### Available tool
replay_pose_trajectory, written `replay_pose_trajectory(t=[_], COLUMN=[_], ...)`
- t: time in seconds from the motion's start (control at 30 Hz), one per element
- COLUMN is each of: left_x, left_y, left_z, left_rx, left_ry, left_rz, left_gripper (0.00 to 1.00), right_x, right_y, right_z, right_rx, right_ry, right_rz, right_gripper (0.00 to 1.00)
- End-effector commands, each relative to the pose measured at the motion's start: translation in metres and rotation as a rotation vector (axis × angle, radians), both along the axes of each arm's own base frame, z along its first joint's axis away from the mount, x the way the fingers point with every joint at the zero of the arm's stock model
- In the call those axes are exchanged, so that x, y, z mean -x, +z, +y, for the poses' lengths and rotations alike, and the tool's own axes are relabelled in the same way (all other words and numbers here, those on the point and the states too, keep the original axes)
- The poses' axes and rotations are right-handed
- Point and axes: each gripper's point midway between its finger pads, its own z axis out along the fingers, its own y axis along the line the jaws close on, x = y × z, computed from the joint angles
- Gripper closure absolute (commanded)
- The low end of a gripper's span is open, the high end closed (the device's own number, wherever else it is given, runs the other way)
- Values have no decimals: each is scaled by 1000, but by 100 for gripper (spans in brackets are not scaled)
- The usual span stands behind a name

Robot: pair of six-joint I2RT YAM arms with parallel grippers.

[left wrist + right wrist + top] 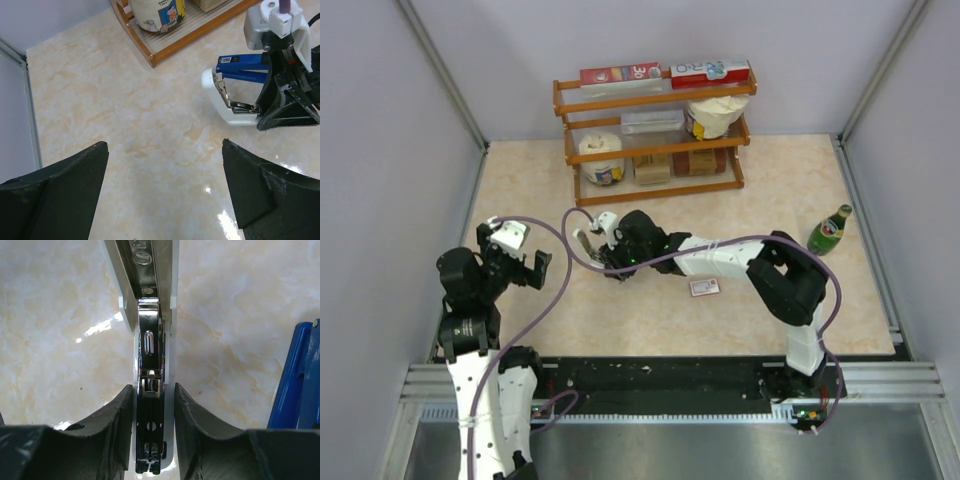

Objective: Load the staples into the stapler

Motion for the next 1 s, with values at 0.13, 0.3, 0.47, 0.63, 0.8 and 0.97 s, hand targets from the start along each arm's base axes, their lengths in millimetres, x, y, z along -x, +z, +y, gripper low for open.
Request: replay_pose_trajectory(t=[0.13,0.3,0.47,0.63,0.8,0.97], left_x=[0,-1,0,0,1,2], left_y=[3,2,3,2,3,3], left_z=[-1,0,0,0,0,-1], left_rx=[-5,-6,-6,-5,-2,-1], left_ry=[-14,-10,-9,-11,-13,-16], left_rz=[-32,-35,-38,-37,-43,-45], left_gripper=[1,1,1,1,1,1], right_x=[-7,-6,-2,-4,-4,-4], right_y=[5,-3,-16,-23,-27,-33], right_z=[21,25,22,20,18,15], right_rx=[-16,-4,36,58,69,86], right_ry=[-55,-55,-56,-66,-75,-80], right_rz=[-23,-15,9,8,7,8], right_gripper=[85,85,85,85,84,84])
